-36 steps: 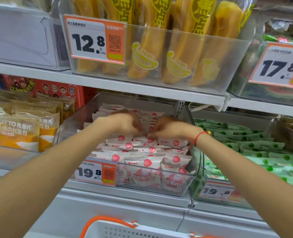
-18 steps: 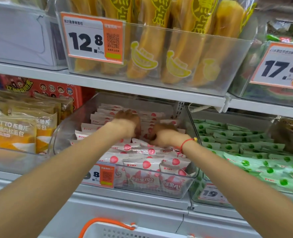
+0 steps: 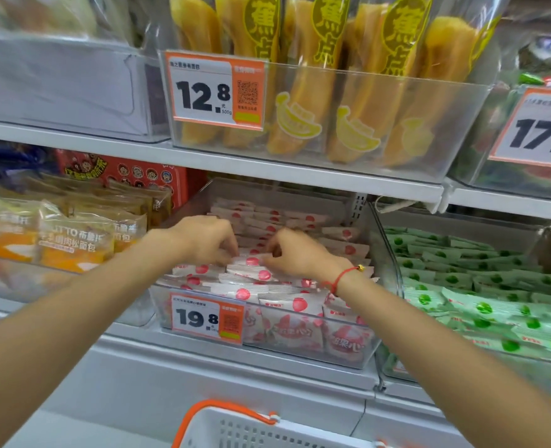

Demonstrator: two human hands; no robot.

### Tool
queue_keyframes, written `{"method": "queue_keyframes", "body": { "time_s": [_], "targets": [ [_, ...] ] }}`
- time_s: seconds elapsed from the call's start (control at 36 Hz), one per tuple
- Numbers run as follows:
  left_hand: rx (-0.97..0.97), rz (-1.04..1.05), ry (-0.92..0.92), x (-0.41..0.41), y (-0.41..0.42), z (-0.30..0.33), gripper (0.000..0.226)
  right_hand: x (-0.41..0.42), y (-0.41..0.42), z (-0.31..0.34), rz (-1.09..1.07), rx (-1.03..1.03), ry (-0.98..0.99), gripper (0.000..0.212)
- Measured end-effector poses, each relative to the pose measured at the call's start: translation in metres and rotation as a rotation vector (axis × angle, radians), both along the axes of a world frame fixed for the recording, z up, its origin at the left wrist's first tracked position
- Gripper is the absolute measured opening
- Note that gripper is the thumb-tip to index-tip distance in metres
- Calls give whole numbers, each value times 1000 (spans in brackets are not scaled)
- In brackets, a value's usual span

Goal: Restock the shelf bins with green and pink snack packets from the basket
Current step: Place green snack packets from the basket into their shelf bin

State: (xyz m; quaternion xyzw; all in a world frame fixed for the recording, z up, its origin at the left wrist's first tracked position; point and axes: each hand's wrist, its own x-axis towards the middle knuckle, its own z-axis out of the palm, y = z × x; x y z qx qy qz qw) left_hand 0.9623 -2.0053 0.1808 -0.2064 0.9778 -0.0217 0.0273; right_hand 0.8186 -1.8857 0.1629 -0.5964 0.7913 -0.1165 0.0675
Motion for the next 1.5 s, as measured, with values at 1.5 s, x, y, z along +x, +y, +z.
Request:
{"method": "queue_keyframes", "body": {
  "time_s": [1.5],
  "targets": [
    [204,254,-53,-17,-3,-43,62,-9,32,-3,-274,396,-56,53]
  ]
}}
